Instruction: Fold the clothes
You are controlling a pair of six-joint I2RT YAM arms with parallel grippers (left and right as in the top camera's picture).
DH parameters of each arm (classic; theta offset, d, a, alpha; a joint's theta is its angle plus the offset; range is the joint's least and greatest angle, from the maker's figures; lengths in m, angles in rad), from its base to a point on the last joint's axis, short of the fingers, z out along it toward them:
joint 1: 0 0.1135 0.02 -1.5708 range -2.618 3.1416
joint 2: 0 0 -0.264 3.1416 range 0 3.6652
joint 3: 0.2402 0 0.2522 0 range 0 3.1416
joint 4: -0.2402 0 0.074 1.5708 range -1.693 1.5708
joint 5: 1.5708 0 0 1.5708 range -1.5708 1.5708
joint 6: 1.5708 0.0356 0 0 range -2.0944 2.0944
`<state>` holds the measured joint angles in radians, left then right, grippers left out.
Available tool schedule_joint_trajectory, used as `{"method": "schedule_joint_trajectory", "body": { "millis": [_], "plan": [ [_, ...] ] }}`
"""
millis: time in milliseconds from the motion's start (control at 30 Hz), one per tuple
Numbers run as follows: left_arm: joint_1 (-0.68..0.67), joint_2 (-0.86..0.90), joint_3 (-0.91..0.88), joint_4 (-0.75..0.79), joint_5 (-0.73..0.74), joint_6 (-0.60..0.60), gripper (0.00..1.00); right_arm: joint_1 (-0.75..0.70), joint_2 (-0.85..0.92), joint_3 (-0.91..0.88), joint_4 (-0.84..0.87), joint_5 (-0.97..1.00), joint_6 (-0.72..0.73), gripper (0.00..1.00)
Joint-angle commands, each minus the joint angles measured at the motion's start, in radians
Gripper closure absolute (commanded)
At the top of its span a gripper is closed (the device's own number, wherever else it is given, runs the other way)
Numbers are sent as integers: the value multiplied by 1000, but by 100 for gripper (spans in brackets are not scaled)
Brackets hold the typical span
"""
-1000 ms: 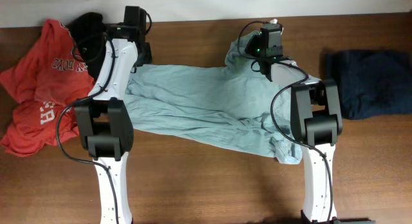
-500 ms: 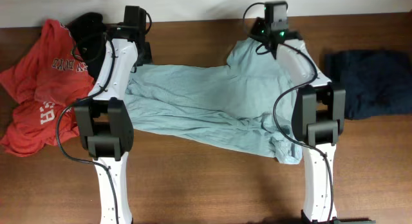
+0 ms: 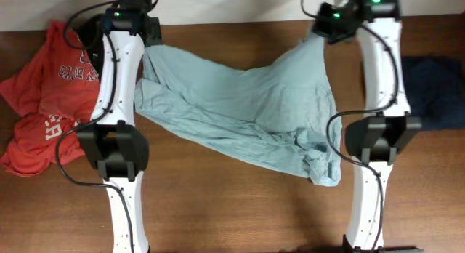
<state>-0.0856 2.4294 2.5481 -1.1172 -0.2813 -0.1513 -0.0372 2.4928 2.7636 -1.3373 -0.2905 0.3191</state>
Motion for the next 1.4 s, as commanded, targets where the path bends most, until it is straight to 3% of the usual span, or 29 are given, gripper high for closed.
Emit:
{"method": "schedule_joint_trajectory", "body": {
  "millis": [0, 367, 667, 933, 1367],
  "plan": [
    [31, 5, 29, -38, -14, 21, 99, -39, 14, 29, -114, -84, -100, 96],
    [121, 5, 29, -73, -14, 22, 99, -95, 14, 24, -362, -66, -179, 96],
    [150, 5, 29, -73, -8, 22, 99, -108, -12, 21, -362, -111, -184, 96],
    [146, 5, 28, -74, 20, 22, 99, -85, -103, 13, -362, 90, -153, 96],
    [146, 5, 28, -92, 21, 22, 99, -32, -323, -242, -362, 193, -169, 96]
  ]
}}
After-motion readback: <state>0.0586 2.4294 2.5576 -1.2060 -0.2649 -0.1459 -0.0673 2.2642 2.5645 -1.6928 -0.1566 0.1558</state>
